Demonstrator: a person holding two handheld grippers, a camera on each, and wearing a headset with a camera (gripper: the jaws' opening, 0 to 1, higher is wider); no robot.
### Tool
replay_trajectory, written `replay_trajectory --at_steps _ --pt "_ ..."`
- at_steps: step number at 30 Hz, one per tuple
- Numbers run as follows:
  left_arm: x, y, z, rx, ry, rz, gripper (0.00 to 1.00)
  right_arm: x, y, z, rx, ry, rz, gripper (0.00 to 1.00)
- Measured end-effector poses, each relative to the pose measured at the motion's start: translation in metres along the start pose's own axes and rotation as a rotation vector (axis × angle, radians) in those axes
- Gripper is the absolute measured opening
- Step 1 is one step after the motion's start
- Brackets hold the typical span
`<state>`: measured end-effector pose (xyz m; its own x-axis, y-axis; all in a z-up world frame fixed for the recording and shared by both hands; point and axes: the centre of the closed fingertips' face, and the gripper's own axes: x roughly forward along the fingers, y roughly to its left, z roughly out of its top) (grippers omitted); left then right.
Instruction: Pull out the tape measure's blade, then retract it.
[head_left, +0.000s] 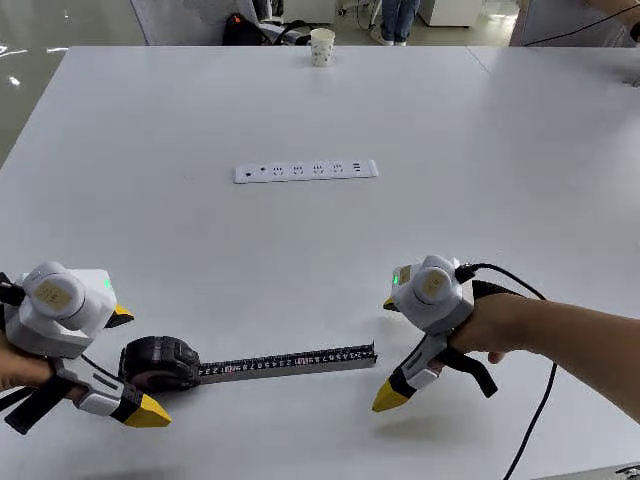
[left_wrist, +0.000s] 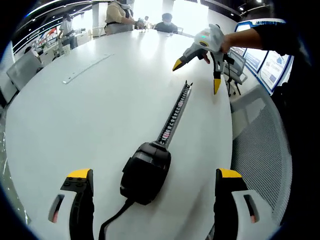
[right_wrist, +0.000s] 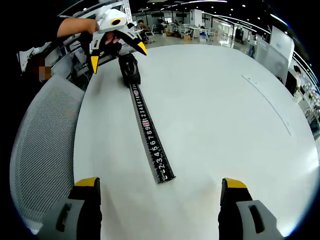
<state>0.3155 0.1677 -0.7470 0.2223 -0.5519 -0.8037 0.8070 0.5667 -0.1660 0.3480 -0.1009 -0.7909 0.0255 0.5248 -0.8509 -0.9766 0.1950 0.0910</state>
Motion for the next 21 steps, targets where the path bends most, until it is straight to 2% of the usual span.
replay_trajectory --at_steps 1,2,4,5,7,9,11,13,15,19,21 --pt "-0.001 0.003 0.003 -0.01 -0.022 0.016 0.99 -0.002 -0.001 0.001 0.008 -0.013 -0.009 0.99" --pt "-0.003 0.006 0.006 -0.014 -0.039 0.033 0.99 -0.003 -0.005 0.004 0.028 -0.041 -0.043 0.99" --pt "-0.006 0.009 0.006 -0.036 -0.05 0.049 0.99 -0.007 -0.011 0.006 0.057 -0.083 -0.079 0.99" --pt "-0.007 0.011 0.009 -0.047 -0.08 0.061 0.99 -0.011 -0.013 0.009 0.086 -0.115 -0.102 0.99" --pt "-0.009 0.013 0.013 -0.061 -0.122 0.082 0.99 -0.015 -0.016 0.009 0.123 -0.146 -0.122 0.99" --pt "-0.013 0.019 0.019 -0.104 -0.193 0.117 0.99 -0.022 -0.02 0.01 0.134 -0.183 -0.164 0.99" --pt "-0.021 0.022 0.03 -0.14 -0.297 0.137 0.99 -0.028 -0.018 0.008 0.136 -0.2 -0.176 0.99" --pt "-0.026 0.027 0.028 -0.157 -0.319 0.179 0.99 -0.03 -0.016 0.003 0.145 -0.2 -0.184 0.99" --pt "-0.029 0.027 0.023 -0.167 -0.32 0.203 0.99 -0.035 -0.013 0.003 0.145 -0.222 -0.203 0.99" --pt "-0.031 0.02 0.015 -0.177 -0.319 0.215 0.99 -0.043 -0.012 -0.003 0.177 -0.244 -0.239 0.99" --pt "-0.032 0.017 0.009 -0.176 -0.31 0.228 0.99 -0.048 -0.012 -0.006 0.22 -0.261 -0.252 0.99"
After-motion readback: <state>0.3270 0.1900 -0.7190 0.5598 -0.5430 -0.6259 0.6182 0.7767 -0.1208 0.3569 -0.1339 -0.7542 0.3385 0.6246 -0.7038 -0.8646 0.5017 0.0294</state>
